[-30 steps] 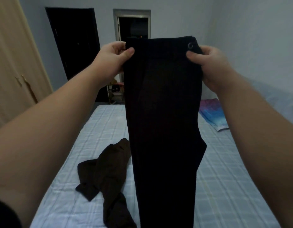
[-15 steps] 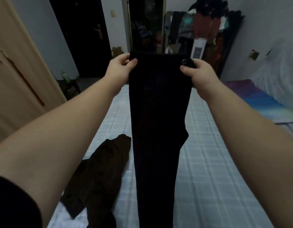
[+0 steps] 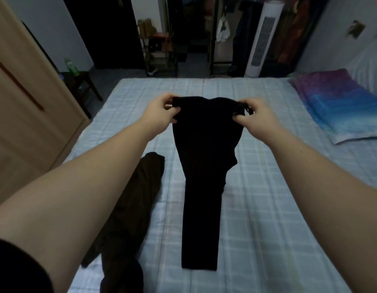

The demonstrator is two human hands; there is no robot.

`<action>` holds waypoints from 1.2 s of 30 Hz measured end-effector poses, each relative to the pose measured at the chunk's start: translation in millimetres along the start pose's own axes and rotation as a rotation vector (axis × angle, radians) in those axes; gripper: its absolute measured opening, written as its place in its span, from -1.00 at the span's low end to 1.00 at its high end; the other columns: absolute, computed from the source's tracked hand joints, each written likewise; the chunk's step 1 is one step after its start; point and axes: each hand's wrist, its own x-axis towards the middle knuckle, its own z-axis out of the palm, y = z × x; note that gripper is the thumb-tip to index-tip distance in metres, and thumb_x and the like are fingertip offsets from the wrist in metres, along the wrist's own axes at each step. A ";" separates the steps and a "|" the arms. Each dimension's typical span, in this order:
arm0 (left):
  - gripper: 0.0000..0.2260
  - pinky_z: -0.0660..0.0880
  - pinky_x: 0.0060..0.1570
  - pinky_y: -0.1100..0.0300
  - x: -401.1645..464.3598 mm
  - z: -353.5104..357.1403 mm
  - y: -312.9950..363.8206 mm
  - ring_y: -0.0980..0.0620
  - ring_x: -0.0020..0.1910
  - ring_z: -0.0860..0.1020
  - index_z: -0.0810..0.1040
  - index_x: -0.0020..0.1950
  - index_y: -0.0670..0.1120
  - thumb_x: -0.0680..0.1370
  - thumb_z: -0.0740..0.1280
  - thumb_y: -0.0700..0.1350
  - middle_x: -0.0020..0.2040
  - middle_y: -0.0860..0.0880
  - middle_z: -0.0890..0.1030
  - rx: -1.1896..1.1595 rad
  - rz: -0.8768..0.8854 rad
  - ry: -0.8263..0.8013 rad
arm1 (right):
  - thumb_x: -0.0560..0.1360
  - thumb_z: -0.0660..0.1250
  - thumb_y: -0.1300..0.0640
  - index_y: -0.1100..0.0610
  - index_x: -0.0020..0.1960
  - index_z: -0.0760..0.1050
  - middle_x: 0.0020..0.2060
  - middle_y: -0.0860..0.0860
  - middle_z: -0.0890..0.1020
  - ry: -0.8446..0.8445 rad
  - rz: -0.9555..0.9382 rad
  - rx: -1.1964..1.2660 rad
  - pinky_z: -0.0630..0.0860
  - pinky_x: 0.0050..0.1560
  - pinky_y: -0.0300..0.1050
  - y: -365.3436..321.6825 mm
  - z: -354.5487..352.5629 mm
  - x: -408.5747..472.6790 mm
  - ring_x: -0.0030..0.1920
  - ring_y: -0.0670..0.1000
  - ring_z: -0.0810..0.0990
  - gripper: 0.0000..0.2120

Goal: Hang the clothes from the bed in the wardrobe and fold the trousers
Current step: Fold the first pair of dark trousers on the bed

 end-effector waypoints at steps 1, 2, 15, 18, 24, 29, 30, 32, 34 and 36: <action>-0.80 0.62 -0.09 0.18 -8.4 5.6 -12.0 0.02 -0.06 0.60 0.54 0.14 -0.04 0.62 0.28 -0.30 0.04 -0.05 0.57 -0.001 -0.015 -0.007 | 0.45 0.48 0.05 -0.03 0.20 0.60 0.08 0.00 0.51 0.000 0.001 -0.047 0.34 0.09 -0.19 8.6 6.9 -10.7 0.10 0.00 0.49 -0.68; -0.81 0.59 -0.10 0.21 -17.7 10.0 -22.5 0.07 -0.13 0.56 0.56 0.15 -0.05 0.61 0.30 -0.29 0.01 -0.03 0.56 0.032 -0.022 -0.004 | 0.45 0.49 0.05 -0.03 0.22 0.61 0.06 -0.01 0.47 -0.002 0.016 -0.057 0.32 0.11 -0.20 14.8 12.9 -22.9 0.08 -0.02 0.47 -0.66; -0.83 0.66 -0.19 0.14 -50.6 24.6 -67.0 -0.05 -0.22 0.69 0.54 0.16 -0.22 0.61 0.28 -0.37 0.02 -0.19 0.57 -0.245 -0.241 -0.143 | 0.52 0.39 0.22 -0.01 0.03 0.53 -0.16 0.06 0.65 -0.159 0.322 0.273 0.44 -0.51 -0.21 36.4 47.0 -69.1 -0.42 -0.02 0.64 -0.83; -0.82 0.66 -0.07 0.13 -23.2 36.7 -71.9 -0.10 -0.15 0.70 0.55 0.13 -0.18 0.61 0.27 -0.39 0.11 -0.20 0.56 -0.246 -0.221 -0.101 | 0.52 0.37 0.34 0.10 0.09 0.53 -0.07 0.14 0.63 -0.134 0.390 0.485 0.59 -0.34 -0.19 47.5 55.5 -43.9 -0.26 0.05 0.70 -0.79; -0.75 0.63 -0.01 0.20 36.3 40.7 -26.9 -0.05 0.02 0.66 0.53 0.18 -0.14 0.59 0.26 -0.42 0.19 -0.07 0.52 -0.273 -0.037 0.079 | 0.47 0.38 0.27 0.02 0.18 0.52 -0.08 -0.03 0.61 0.057 0.155 0.311 0.52 -0.22 -0.34 31.2 33.9 29.8 -0.11 -0.10 0.60 -0.68; -0.70 0.60 0.06 0.25 40.1 42.2 -21.1 0.07 0.12 0.60 0.59 0.10 -0.03 0.49 0.41 -0.37 0.18 -0.01 0.57 -0.196 0.036 0.131 | 0.43 0.24 0.41 -0.04 0.04 0.46 -0.07 -0.03 0.56 0.066 0.152 0.439 0.55 -0.22 -0.22 16.3 27.9 39.2 -0.09 -0.05 0.58 -0.62; -0.69 0.59 0.02 0.28 32.1 46.3 -28.0 0.07 0.10 0.61 0.59 0.10 -0.05 0.48 0.39 -0.40 0.16 -0.02 0.58 -0.193 0.005 0.119 | 0.43 0.19 0.45 -0.01 0.00 0.46 -0.09 0.01 0.55 0.053 0.191 0.519 0.59 -0.15 -0.15 20.2 34.5 31.7 -0.09 0.00 0.58 -0.62; -0.69 0.60 -0.03 0.28 13.3 55.1 -47.6 0.00 0.04 0.62 0.59 0.07 -0.16 0.49 0.25 -0.49 0.08 -0.09 0.59 -0.290 -0.095 0.095 | 0.44 0.10 0.50 0.07 -0.05 0.48 -0.12 0.06 0.54 0.032 0.295 0.726 0.58 -0.05 -0.08 33.3 49.2 11.3 -0.11 0.03 0.57 -0.62; -0.65 0.63 -0.01 0.14 -8.3 61.1 -72.0 -0.13 0.04 0.62 0.59 0.00 -0.23 0.48 0.08 -0.51 0.01 -0.21 0.58 -0.507 -0.248 0.077 | 0.50 0.11 0.47 0.15 -0.02 0.52 -0.12 0.05 0.56 -0.014 0.372 0.828 0.60 -0.05 -0.14 53.2 64.3 -12.3 -0.11 0.00 0.58 -0.69; -0.75 0.64 -0.04 0.06 -32.6 67.1 -99.1 -0.18 0.02 0.62 0.59 -0.07 -0.24 0.55 0.13 -0.42 -0.03 -0.25 0.58 -0.655 -0.375 0.067 | 0.54 0.19 0.36 0.17 -0.01 0.55 -0.11 0.02 0.59 -0.032 0.430 0.852 0.61 -0.05 -0.13 75.0 83.2 -39.0 -0.08 0.00 0.60 -0.80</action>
